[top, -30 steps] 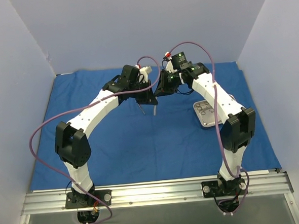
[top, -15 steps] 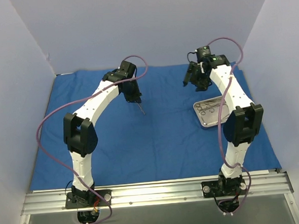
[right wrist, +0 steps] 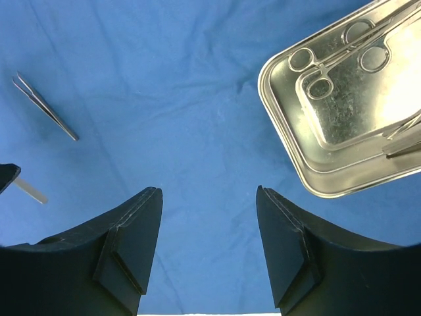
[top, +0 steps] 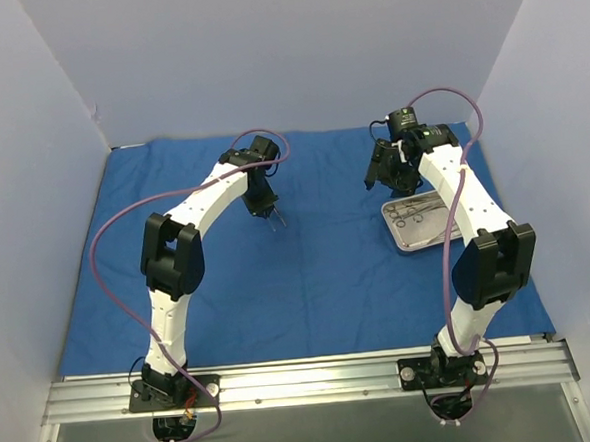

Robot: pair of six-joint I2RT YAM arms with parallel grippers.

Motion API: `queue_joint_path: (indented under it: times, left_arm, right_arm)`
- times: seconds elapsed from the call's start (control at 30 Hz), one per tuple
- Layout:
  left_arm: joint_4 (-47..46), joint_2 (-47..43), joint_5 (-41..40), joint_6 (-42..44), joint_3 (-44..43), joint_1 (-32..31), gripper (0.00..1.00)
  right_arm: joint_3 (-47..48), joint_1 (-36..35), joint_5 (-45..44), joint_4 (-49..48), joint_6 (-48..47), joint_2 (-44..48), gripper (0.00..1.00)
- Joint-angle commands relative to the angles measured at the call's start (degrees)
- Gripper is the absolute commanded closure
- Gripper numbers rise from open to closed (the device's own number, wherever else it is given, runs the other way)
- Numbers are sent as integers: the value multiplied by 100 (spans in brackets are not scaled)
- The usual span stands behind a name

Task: Open and lay out the surgical kit
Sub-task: Place the medical item in the surgical kit.

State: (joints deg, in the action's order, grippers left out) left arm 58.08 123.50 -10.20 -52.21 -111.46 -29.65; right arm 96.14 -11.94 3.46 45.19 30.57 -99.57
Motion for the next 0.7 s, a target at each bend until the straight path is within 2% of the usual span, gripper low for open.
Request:
queue_joint_path:
  times: [0.0,0.27,0.67]
  left_arm:
    - [-35,129,-343,-237,-25,-23,98]
    - [-192,385,-123,-308,89,3,98]
    - [-192,974,158,-237,-543,258,98]
  right_arm:
    - [-86,34,75,34,-112,280,41]
    - [-201,34,216,-36,-130,254,41]
    - [-218,34,225,-45,-156,192,42]
